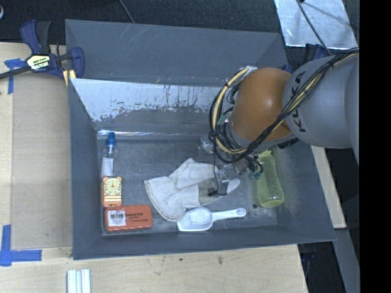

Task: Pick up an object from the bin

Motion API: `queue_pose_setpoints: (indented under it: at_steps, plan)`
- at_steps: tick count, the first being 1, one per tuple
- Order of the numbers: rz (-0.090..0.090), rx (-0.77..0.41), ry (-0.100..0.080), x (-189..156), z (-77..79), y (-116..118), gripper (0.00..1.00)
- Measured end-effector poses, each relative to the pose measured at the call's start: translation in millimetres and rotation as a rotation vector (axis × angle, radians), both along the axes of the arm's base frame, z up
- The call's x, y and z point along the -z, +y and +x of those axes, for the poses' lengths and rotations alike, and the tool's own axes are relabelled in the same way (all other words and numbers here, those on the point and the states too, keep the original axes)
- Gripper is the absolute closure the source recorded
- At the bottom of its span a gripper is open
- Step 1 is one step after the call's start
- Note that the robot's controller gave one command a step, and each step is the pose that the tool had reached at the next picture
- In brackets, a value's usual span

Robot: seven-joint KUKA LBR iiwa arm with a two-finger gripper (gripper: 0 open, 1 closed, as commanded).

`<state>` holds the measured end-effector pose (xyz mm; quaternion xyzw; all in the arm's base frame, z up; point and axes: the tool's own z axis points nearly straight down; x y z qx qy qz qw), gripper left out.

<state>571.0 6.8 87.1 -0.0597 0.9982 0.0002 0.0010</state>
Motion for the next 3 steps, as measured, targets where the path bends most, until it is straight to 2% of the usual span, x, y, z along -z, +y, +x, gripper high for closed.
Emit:
queue_pose_setpoints:
  at_steps: [1,2,3]
  plan:
    - [0.0,-0.079,0.0,14.6,31.5,28.5,1.0]
    - [0.0,-0.079,0.0,14.6,31.5,28.5,1.0]
    - [-0.001,-0.061,-0.007,-150.1,34.6,32.0,1.0]
